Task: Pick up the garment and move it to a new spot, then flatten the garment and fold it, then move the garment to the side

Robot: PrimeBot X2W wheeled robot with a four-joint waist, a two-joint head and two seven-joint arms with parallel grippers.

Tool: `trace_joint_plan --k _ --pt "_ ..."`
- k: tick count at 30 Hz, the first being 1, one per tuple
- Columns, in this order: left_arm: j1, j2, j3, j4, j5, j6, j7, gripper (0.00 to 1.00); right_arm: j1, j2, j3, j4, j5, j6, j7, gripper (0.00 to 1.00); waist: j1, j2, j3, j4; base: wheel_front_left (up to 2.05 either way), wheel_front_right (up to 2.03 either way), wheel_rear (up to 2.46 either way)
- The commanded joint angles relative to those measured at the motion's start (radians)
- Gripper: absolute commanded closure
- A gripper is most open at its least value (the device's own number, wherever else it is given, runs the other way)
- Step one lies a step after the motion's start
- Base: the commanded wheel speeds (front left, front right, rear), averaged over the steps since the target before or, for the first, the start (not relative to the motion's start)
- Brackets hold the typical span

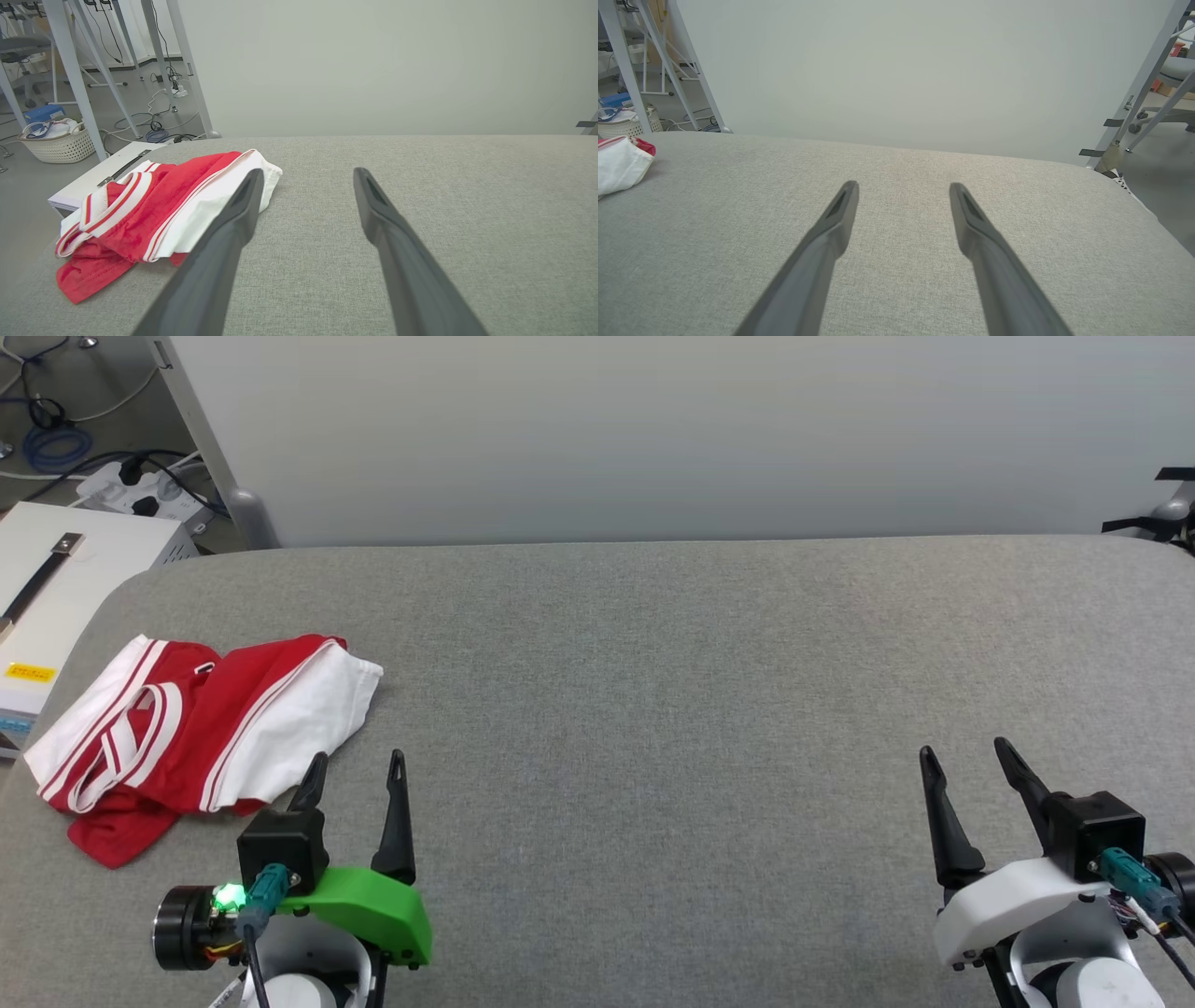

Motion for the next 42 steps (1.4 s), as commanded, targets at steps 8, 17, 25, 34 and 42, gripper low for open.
trace_joint_plan --k 8,17,25,34,42 --pt "0.002 -0.001 -0.003 0.0 -0.03 0.0 -0.031 0.0 0.004 0.0 -0.002 -0.021 0.017 0.0 -0.028 0.0 0.0 0.0 0.004 0.002 0.0 0.0 0.0" --pt "0.004 -0.002 -0.003 -0.026 -0.042 -0.001 -0.049 0.0 0.004 0.0 0.002 -0.049 0.023 0.0 -0.046 0.0 0.0 0.0 0.006 0.004 0.0 0.0 0.0" --pt "0.01 -0.002 -0.005 -0.027 -0.056 -0.001 -0.065 0.0 0.01 0.0 0.001 -0.056 0.033 0.0 -0.063 0.0 0.0 0.0 0.008 0.004 0.0 0.0 0.0" --pt "0.012 -0.002 -0.022 0.014 -0.079 -0.002 -0.088 0.0 0.013 0.0 -0.001 -0.027 0.04 0.0 -0.085 0.0 0.0 0.0 0.011 0.003 0.0 0.0 0.0" --pt "0.013 -0.003 -0.019 0.001 -0.09 -0.005 -0.105 0.0 0.014 0.0 0.0 -0.037 0.055 0.0 -0.102 0.0 0.0 0.0 0.014 0.002 0.0 0.0 0.0"
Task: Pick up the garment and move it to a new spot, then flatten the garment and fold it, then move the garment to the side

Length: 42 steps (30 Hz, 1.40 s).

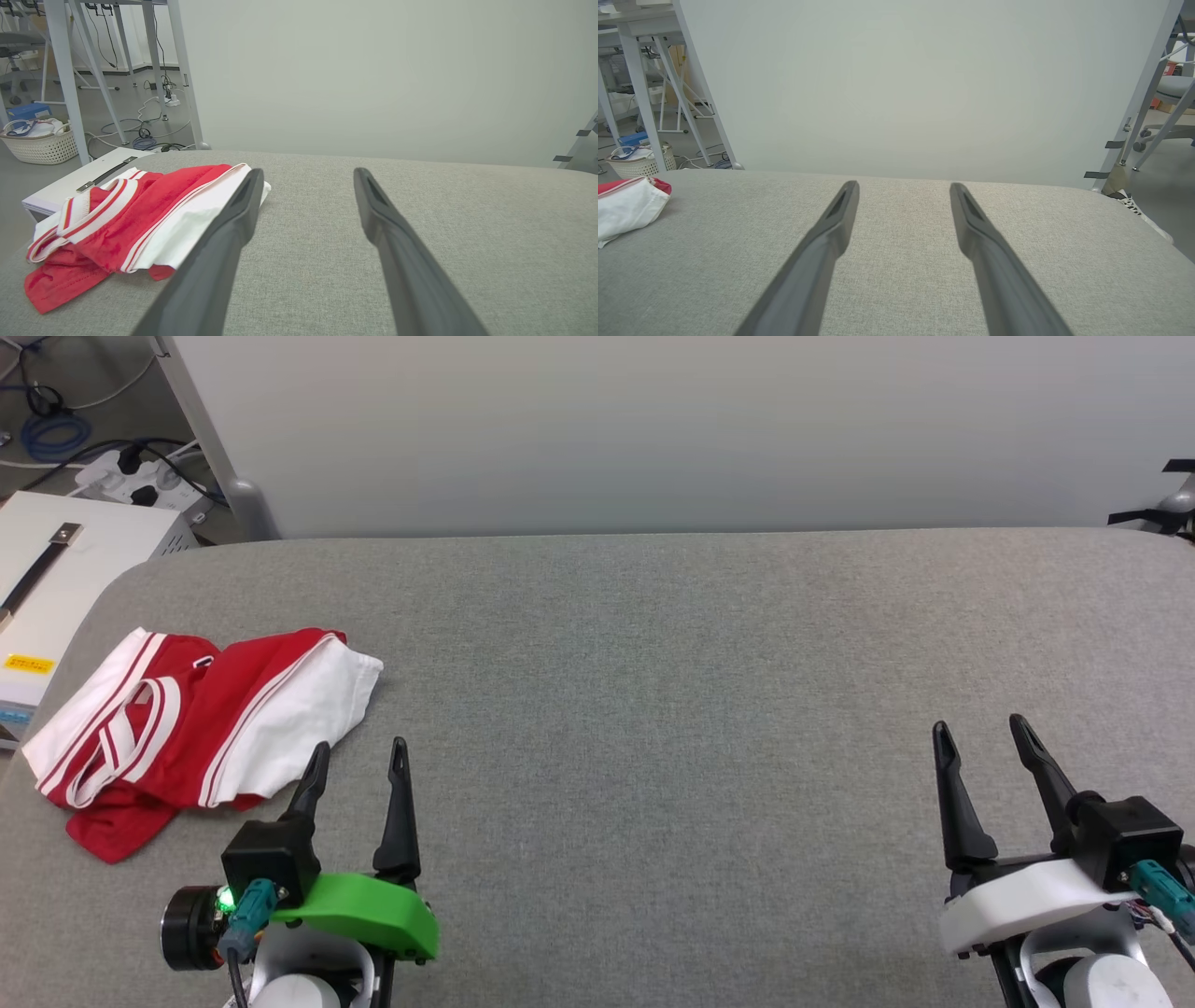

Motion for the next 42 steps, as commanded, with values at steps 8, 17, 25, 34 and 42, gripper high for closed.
trace_joint_plan --k 8,17,25,34,42 --pt "0.021 -0.003 -0.012 0.038 -0.025 -0.008 -0.024 0.0 0.023 0.0 0.007 0.016 0.017 0.0 -0.025 0.0 -0.0001 0.0 -0.004 0.0 0.0 0.0 0.0" --pt "0.02 -0.003 -0.026 0.084 -0.04 -0.011 -0.043 0.0 0.028 0.0 0.01 0.036 0.017 -0.001 -0.043 0.0 -0.0001 0.0 -0.004 0.002 0.0 0.0 0.0" --pt "0.016 -0.003 -0.027 0.079 -0.058 -0.011 -0.06 0.0 0.027 0.0 0.012 0.037 0.031 -0.001 -0.06 0.0 -0.0001 0.0 0.003 0.013 0.0 0.0 0.0" --pt "0.004 -0.004 -0.03 0.08 -0.073 -0.01 -0.078 0.0 0.026 0.0 0.041 0.038 0.036 -0.001 -0.078 0.0 -0.0001 0.0 0.024 0.085 0.0 0.0 0.0" --pt "0.005 -0.004 -0.015 0.088 -0.085 -0.012 -0.095 0.0 0.023 0.0 0.084 0.042 0.046 -0.001 -0.095 0.0 -0.0001 0.0 0.03 0.183 0.0 0.0 0.0"
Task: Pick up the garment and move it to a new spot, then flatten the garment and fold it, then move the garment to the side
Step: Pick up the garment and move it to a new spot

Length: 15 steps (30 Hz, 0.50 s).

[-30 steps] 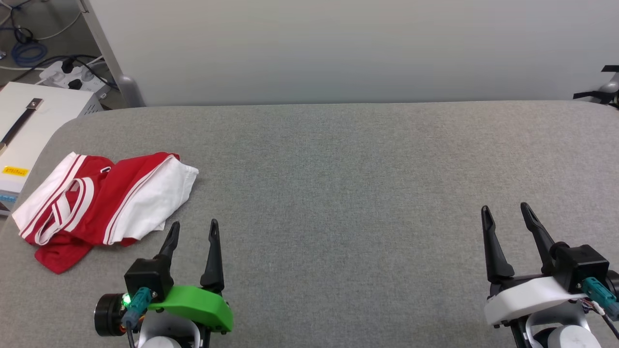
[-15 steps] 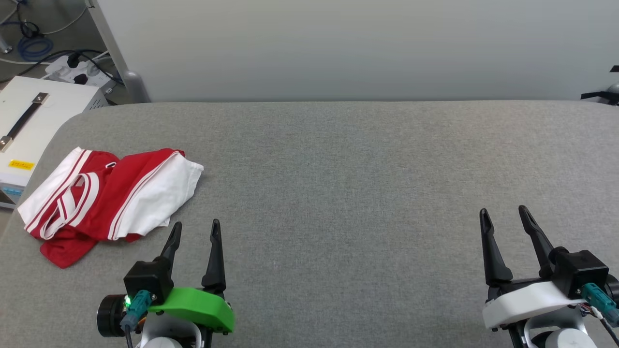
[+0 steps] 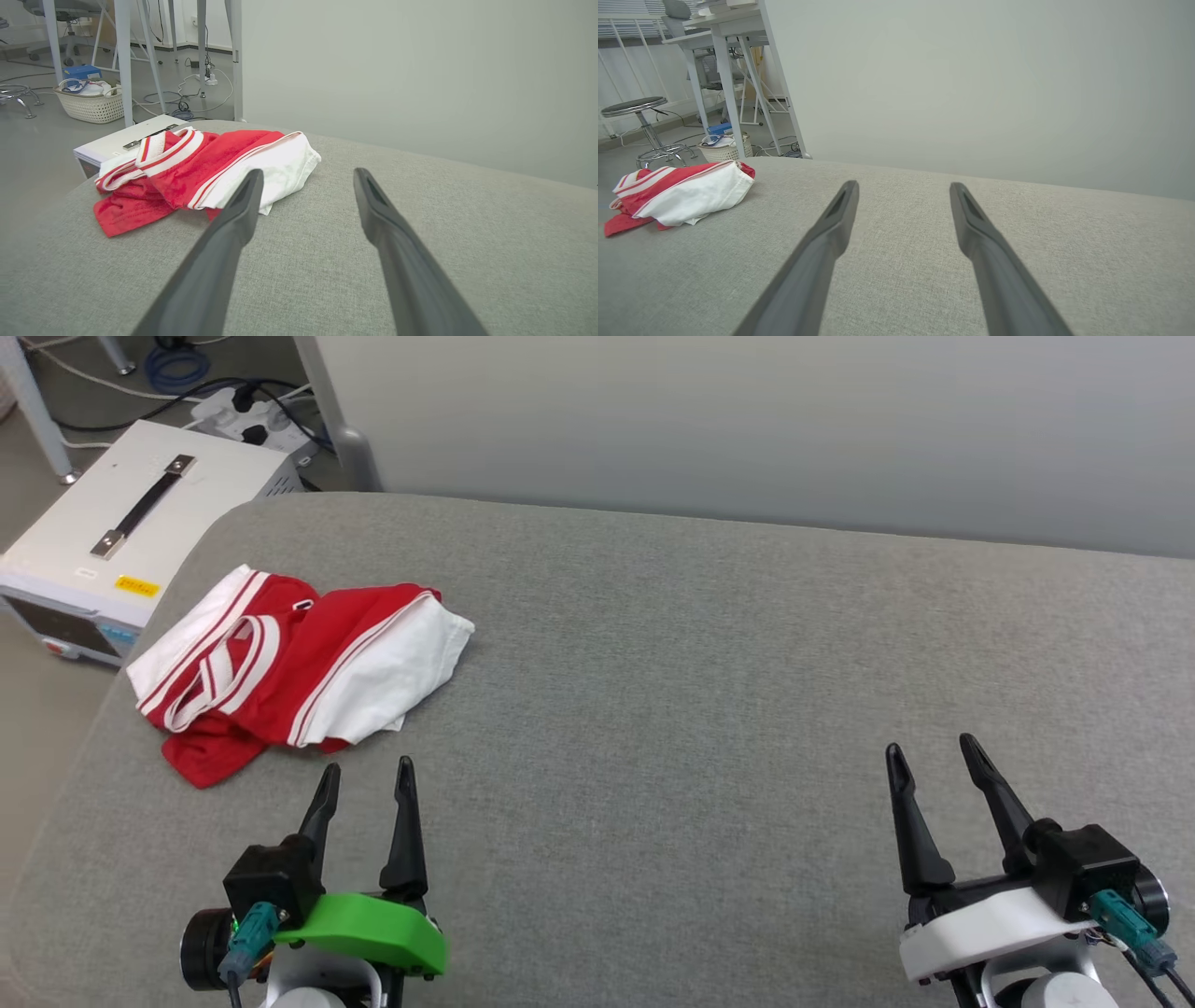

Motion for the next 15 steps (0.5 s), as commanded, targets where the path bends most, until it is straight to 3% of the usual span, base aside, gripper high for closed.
trace_joint_plan --k 1,15 --pt "0.002 -0.004 0.0 0.005 -0.007 -0.004 -0.01 0.0 0.004 -0.001 0.01 0.004 0.022 -0.001 -0.012 0.0 -0.0001 0.0 0.004 0.057 0.0 0.0 0.0" --pt "0.009 -0.004 -0.02 0.021 -0.032 -0.019 -0.034 0.0 0.006 -0.001 0.04 0.014 0.029 -0.001 -0.035 0.0 -0.0001 0.0 0.0 0.245 0.0 0.0 0.0"
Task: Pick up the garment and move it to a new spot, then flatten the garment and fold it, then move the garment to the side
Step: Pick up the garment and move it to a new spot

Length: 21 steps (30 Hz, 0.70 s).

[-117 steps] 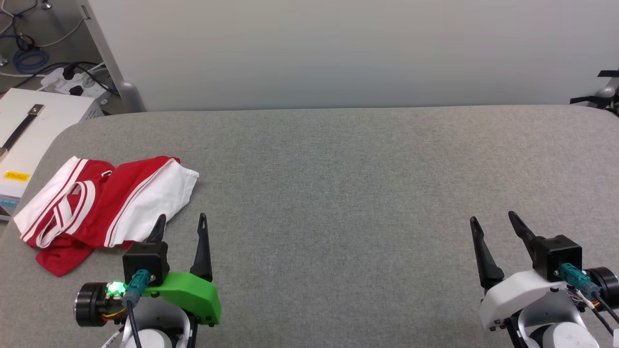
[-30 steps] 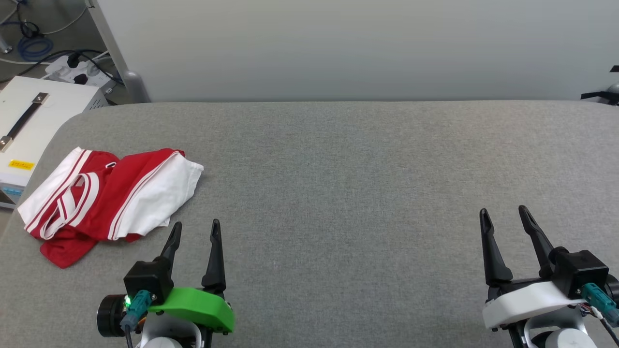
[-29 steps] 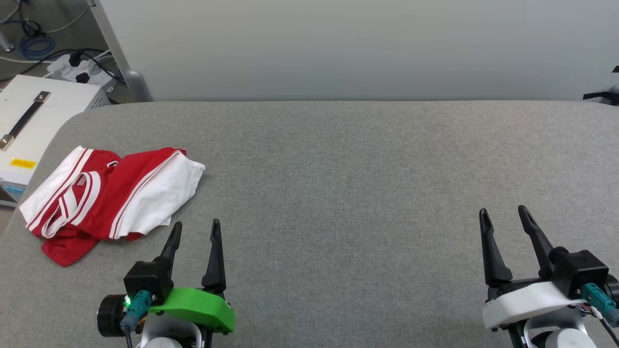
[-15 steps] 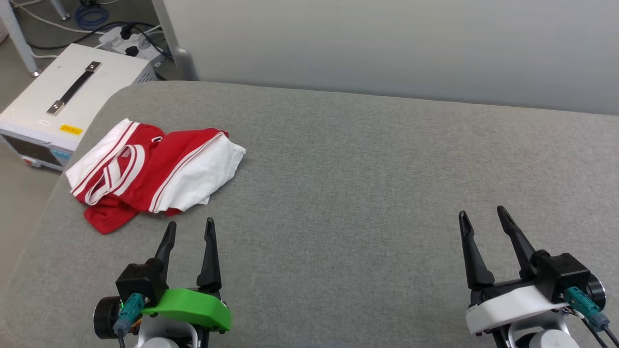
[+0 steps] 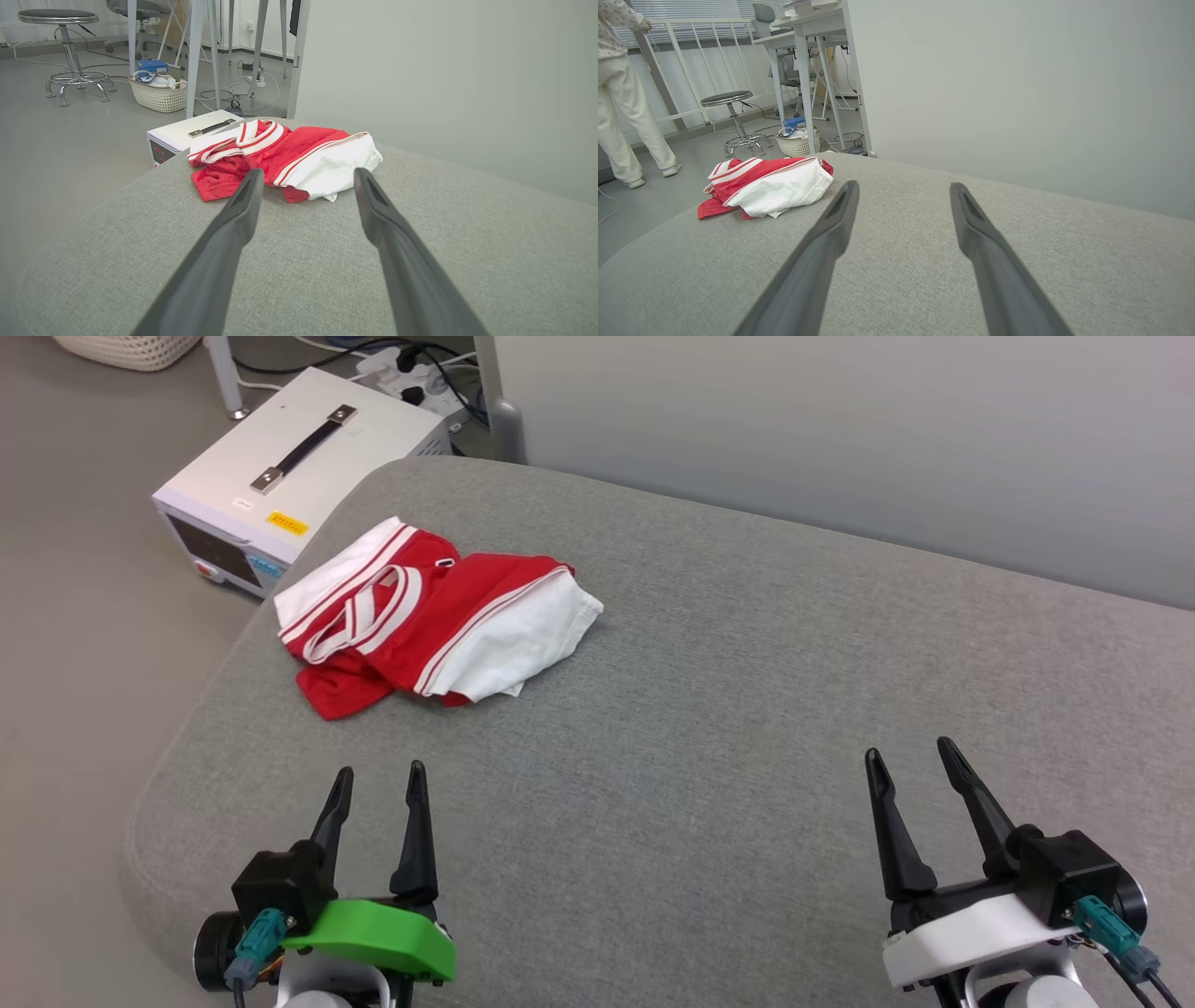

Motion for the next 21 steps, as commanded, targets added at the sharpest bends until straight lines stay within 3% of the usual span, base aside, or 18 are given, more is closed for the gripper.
trace_joint_plan --k 1,12,21 --pt "0.01 -0.004 -0.005 0.003 -0.008 -0.007 -0.006 0.0 0.006 -0.001 0.0 0.002 0.004 -0.001 -0.009 0.0 0.0 0.0 -0.003 0.06 0.0 0.0 0.0" --pt "0.018 -0.004 -0.029 -0.002 -0.005 -0.035 -0.006 0.0 0.007 -0.001 0.007 0.005 0.004 -0.001 -0.009 0.0 0.0 0.0 -0.01 0.101 0.0 0.0 0.0" --pt "-0.01 -0.004 -0.01 0.036 0.001 -0.064 -0.006 0.0 -0.004 -0.001 0.017 0.0 -0.004 -0.001 -0.009 0.0 0.0 0.0 0.015 0.06 0.0 0.0 0.0"
